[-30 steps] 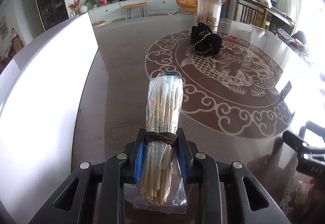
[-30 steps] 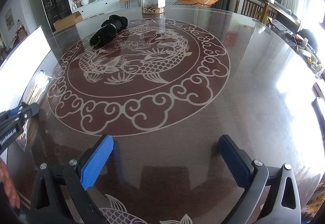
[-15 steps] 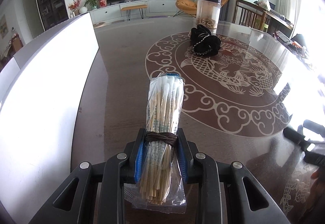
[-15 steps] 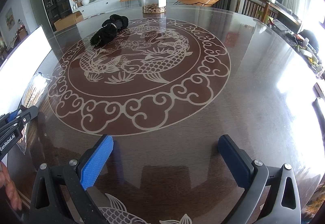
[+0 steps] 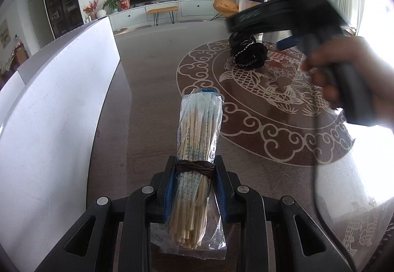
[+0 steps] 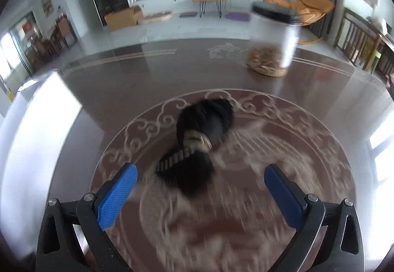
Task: Organize objects
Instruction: 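Grasp the black knitted pouch with the right gripper while the left holds the sticks, then carry the sticks into the bin with the left gripper while the right drops the pouch there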
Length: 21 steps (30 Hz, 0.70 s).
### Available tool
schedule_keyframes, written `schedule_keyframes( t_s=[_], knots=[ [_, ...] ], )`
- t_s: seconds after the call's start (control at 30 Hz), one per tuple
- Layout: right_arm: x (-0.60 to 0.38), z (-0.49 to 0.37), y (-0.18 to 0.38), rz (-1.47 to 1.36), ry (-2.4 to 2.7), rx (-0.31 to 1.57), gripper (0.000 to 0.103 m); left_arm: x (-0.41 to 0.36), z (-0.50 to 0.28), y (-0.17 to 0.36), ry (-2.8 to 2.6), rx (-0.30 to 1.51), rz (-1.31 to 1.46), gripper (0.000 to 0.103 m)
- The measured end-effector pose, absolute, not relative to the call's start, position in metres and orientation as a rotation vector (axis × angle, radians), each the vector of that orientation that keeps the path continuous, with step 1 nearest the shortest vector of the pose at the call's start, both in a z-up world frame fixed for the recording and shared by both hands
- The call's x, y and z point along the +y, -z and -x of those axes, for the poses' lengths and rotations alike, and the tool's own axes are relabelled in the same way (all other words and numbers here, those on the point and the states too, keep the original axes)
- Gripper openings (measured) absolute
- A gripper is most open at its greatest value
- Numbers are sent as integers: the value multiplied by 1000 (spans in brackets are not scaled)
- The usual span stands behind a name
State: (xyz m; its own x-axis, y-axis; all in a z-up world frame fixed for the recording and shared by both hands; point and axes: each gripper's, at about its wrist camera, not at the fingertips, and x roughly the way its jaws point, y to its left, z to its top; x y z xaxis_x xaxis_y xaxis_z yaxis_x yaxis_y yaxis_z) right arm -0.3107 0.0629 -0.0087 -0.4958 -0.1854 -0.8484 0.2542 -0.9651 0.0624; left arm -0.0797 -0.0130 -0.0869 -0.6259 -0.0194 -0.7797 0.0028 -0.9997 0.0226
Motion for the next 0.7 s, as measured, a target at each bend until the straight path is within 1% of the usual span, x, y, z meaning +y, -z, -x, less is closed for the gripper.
schedule_keyframes(
  t_s=[0.03,0.07,0.1,0.13,0.17,0.27,0.4,0.47,0.57,0.7],
  knots=[
    [60,319,16,-1451,2498,106,94,-13,80,87,2821,-30,-1353,29],
    [59,325,22,-1479,2478,111,83,-13,80,87,2821,-30,-1353,29],
    [59,327,26,-1492,2468,115,74,-13,80,87,2821,-29,-1354,29],
    [60,327,28,-1491,2471,121,60,-13,80,87,2821,-29,-1353,29],
    [62,323,25,-1466,2487,134,42,-13,80,87,2821,-29,-1353,29],
    [73,307,20,-1455,2485,102,39,-13,80,87,2821,-28,-1354,29],
    [94,260,16,-1434,2460,42,39,-14,81,88,2823,-20,-1355,29],
    [102,229,18,-1427,2427,17,39,-18,80,87,2838,20,-1361,29],
    [118,174,14,-1426,2356,-76,38,-30,68,83,2891,183,-1368,28],
    [142,102,-8,-1370,2321,-187,38,-25,38,70,2961,202,-1320,28]
  ],
)
